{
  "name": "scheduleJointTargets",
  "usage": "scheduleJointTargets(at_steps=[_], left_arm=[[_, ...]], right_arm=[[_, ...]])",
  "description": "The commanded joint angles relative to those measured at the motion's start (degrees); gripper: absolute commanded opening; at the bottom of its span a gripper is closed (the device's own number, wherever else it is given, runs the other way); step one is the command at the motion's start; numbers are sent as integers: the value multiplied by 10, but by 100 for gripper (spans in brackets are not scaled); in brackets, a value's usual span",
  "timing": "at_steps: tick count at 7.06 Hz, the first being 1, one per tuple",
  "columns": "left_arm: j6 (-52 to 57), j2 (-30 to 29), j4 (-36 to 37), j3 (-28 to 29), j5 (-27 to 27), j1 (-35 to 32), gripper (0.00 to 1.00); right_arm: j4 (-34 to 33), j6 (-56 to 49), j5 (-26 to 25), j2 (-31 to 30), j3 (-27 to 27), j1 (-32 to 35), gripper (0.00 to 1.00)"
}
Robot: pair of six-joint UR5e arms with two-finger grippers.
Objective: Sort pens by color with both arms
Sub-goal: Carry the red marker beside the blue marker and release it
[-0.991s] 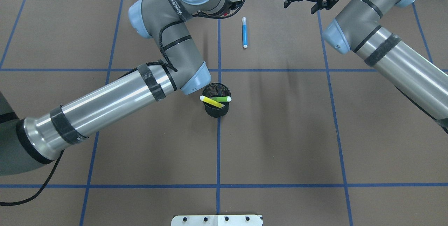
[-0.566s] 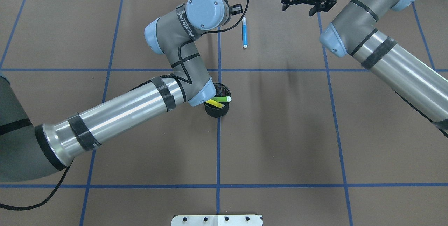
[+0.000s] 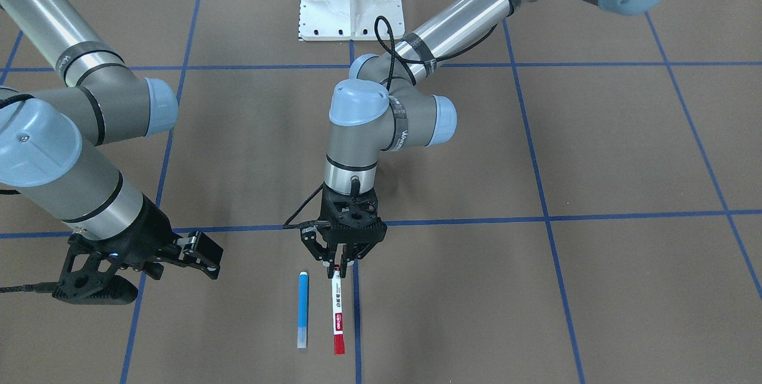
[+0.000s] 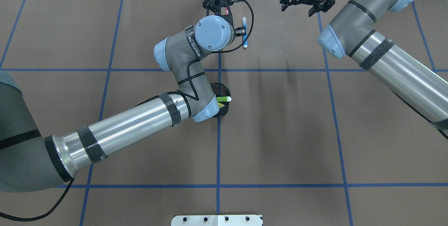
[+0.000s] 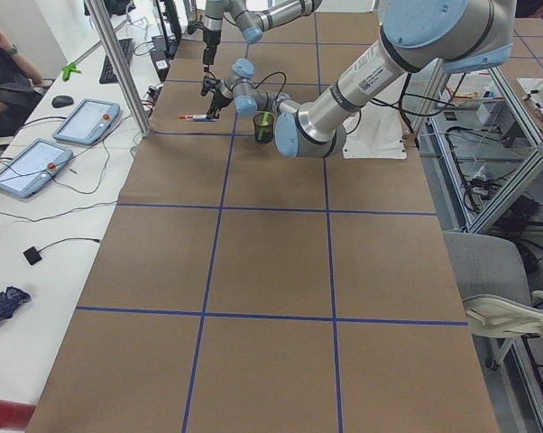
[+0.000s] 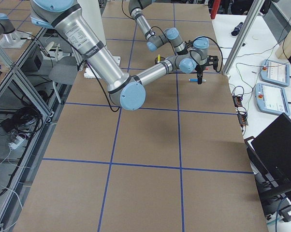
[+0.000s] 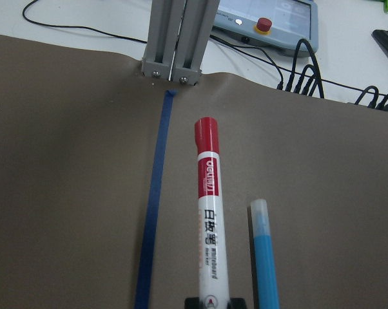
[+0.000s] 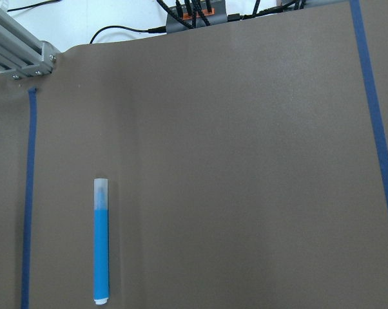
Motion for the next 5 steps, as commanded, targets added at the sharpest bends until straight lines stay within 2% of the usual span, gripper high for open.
scheduleJointTargets(at_steps=[1, 5], left_arm=[[6, 0, 0, 11, 0, 7, 0], [4, -8, -1, 28, 3, 6, 0]], right_arm=[[0, 0, 0, 1, 0, 0, 100], [0, 0, -1, 2, 0, -1, 100]])
